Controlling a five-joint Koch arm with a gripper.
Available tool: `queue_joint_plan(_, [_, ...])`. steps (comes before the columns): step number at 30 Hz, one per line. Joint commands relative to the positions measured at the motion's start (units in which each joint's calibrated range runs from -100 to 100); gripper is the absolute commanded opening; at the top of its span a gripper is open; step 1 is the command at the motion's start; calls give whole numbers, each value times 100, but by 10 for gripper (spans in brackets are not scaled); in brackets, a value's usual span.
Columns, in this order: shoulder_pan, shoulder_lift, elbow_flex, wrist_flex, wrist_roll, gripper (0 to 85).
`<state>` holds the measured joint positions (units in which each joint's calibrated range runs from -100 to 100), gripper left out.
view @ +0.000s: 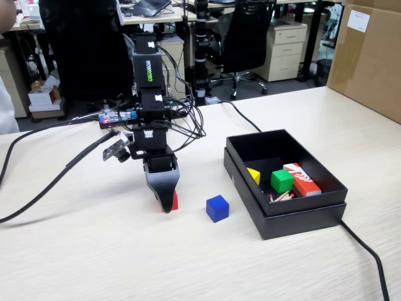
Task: Put the red cube on top of the blue cube
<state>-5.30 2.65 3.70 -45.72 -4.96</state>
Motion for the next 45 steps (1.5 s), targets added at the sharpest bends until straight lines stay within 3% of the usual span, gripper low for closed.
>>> queue_joint_plan(1, [5, -7, 147, 162, 0, 364])
queue_joint_plan(3, [-5, -7, 120, 162, 0, 291])
queue_joint_plan(6, [-15, -19, 56, 162, -39, 249])
queue_joint_plan(11, [-44, -65, 47, 162, -54, 17])
queue_joint_plan(21, [-20, -1120, -134, -106, 20, 9])
queue_joint_plan(27, [117, -2118, 129, -486, 205, 9])
queue_joint_plan(29, [391, -2497, 891, -840, 352, 9])
queue_joint_plan(37, [757, -2130, 1915, -1151, 576, 9])
queue_joint_plan(45, [806, -638, 2767, -1143, 615, 9])
